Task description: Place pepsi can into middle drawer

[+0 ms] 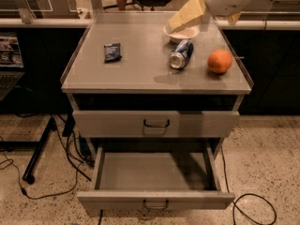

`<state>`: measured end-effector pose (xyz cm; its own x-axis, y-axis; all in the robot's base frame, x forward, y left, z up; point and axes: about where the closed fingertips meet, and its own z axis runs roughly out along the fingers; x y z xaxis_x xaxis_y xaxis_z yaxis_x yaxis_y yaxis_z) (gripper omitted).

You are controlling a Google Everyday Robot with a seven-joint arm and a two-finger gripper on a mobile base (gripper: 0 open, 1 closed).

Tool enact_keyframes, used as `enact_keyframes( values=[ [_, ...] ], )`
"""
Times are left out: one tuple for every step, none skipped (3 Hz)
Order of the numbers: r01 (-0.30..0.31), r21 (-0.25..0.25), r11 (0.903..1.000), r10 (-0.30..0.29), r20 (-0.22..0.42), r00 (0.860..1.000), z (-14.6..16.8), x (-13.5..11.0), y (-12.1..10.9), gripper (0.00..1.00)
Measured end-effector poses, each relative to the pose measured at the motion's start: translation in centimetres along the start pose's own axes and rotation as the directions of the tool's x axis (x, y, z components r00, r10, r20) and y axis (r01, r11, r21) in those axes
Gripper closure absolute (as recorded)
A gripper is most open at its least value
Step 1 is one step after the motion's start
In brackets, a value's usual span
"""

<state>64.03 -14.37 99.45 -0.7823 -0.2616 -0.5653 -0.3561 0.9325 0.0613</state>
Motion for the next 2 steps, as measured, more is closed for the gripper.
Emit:
enact_keyframes(
  values=[
    [-0.054, 0.012, 0.9985, 0.054, -0.041, 0.998, 2.0, -1.4, -0.5, 0.0],
    [-0.118, 0.047, 0.9919, 0.122, -0.08, 0.989, 4.4, -1.9, -2.3, 0.0]
  ],
)
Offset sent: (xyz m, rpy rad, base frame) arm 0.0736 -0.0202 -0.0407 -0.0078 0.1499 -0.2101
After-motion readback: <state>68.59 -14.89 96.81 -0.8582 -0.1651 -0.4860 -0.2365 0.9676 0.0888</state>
